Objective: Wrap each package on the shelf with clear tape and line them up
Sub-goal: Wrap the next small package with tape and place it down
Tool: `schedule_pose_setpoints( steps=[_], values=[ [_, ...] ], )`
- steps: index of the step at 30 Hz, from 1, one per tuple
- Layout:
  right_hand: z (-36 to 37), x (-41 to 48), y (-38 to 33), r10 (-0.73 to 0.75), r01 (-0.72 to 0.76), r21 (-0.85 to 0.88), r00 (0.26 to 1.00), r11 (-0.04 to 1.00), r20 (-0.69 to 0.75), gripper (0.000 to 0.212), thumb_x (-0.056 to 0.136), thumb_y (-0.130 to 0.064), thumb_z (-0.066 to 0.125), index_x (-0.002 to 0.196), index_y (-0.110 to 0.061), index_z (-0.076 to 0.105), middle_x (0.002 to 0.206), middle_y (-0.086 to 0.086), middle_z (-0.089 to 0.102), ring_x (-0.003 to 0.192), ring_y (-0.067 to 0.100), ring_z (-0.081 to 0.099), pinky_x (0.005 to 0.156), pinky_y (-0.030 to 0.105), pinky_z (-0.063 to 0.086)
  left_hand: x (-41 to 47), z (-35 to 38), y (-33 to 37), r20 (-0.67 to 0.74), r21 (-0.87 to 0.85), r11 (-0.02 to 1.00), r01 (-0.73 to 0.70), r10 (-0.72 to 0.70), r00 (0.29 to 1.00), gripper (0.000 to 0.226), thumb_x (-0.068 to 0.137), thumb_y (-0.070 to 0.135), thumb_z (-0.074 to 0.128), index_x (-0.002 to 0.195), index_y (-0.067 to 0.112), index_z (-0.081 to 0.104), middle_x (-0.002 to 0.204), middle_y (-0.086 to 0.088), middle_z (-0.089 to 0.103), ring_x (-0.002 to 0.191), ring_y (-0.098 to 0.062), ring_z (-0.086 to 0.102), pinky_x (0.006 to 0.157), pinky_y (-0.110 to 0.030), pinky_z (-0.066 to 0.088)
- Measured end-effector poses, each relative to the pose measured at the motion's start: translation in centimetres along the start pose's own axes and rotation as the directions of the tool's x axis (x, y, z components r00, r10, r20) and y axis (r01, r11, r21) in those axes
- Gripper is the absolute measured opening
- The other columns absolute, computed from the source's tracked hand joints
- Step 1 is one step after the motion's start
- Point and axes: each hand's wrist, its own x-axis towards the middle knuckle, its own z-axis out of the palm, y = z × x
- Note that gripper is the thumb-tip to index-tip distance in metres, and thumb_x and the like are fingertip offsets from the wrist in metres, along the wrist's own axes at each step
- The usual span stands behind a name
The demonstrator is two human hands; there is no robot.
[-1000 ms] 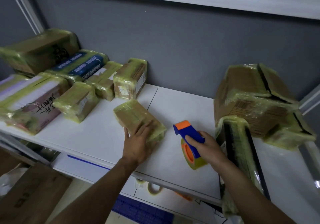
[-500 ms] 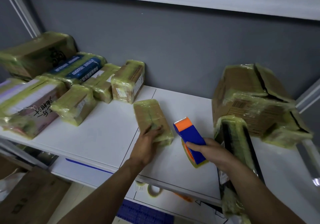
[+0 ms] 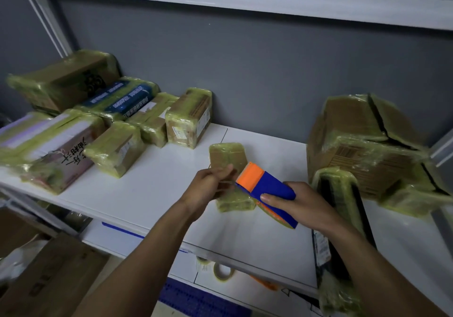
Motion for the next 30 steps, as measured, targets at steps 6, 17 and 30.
schedule_pose_setpoints(
  steps=[6,17,30],
  values=[
    [-0.2,-0.1,-0.2,-0.075,0.076,-0.043,0.997,0.996,0.035,0.061,0.07,-0.075,0.072,0.083,-0.016,0.066,0.074,0.003,0.07,0.065,0.018,0.07,0.056,0.022,0.047,-0.9,-0.5,0.2,0.097,-0.021,1.0,-0.022,0.024,0.995,0.017,0.096,0.025,0.068,0.109,0.02,0.077,0.108,-0.006,0.075,0.095,-0.011,0.066,0.085,-0.026,0.051],
    [-0.7,0.2,-0.3,-0.105,0.104,0.031,0.992,0.994,0.066,0.052,0.072,-0.07,0.074,0.089,-0.022,0.069,0.082,0.0,0.074,0.072,0.015,0.072,0.058,0.018,0.05,-0.9,-0.1,0.6,0.053,-0.059,0.998,0.033,-0.03,0.998,0.028,0.103,0.016,0.054,0.091,0.021,0.079,0.094,0.0,0.074,0.085,-0.011,0.064,0.076,-0.026,0.05],
    [-0.6,-0.4,-0.9,-0.069,0.069,-0.09,0.998,0.994,0.003,0.062,0.078,-0.08,0.064,0.082,-0.019,0.067,0.072,-0.003,0.072,0.063,0.01,0.07,0.055,0.018,0.047,-1.3,0.2,-0.5,-0.107,0.122,0.973,-0.195,0.208,0.972,0.019,0.096,0.011,0.067,0.09,0.023,0.082,0.09,0.003,0.078,0.08,-0.005,0.069,0.063,-0.013,0.05]
  ],
)
